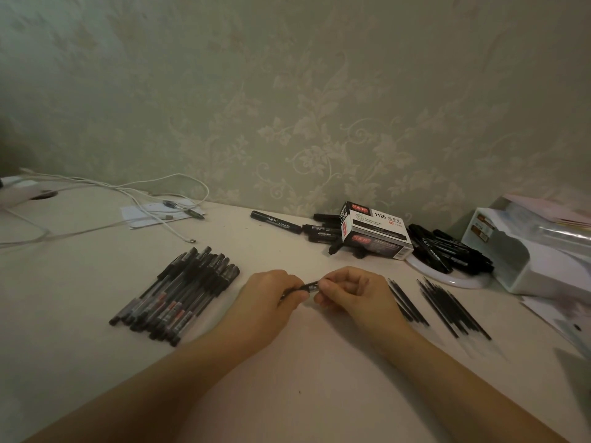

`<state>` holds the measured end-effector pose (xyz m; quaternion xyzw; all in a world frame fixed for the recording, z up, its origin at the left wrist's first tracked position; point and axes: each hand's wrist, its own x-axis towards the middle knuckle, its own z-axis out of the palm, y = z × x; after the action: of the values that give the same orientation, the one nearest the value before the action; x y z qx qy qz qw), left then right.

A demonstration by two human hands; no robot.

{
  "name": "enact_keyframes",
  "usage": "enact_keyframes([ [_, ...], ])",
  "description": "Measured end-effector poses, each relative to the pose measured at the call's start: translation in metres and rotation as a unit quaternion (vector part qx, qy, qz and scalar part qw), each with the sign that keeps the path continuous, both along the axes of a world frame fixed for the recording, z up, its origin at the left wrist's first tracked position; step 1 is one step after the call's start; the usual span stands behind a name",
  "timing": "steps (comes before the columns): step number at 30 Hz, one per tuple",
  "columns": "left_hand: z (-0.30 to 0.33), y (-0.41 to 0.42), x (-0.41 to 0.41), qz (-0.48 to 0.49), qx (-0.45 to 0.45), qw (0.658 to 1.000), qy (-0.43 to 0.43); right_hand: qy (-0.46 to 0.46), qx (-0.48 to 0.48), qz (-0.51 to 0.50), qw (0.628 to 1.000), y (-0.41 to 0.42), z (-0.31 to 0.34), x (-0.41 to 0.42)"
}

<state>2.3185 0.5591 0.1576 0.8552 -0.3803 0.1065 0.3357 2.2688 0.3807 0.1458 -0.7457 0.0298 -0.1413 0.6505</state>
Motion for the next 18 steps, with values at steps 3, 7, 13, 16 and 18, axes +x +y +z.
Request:
enact_keyframes([
  [3,-0.001,-0.003,0.001,0.003,-0.016,1.0,0.013,-0.005,-0.002,-0.002,1.0,0.0,0.0,0.001],
  [7,-0.005,-0.005,0.002,0.016,-0.044,0.999,0.003,-0.013,-0.018,-0.01,1.0,0.002,-0.002,0.001],
  [13,-0.003,-0.001,0.008,0.079,-0.1,0.992,-0.022,-0.03,-0.026,-0.052,0.998,0.001,-0.002,0.0],
  [16,0.0,0.007,0.013,0.158,-0.078,0.983,-0.05,-0.032,-0.02,-0.075,0.997,0.0,-0.002,-0.001],
  [18,-0.001,0.014,0.016,0.189,-0.053,0.979,-0.048,-0.036,-0.02,-0.09,0.995,-0.002,-0.003,0.0],
])
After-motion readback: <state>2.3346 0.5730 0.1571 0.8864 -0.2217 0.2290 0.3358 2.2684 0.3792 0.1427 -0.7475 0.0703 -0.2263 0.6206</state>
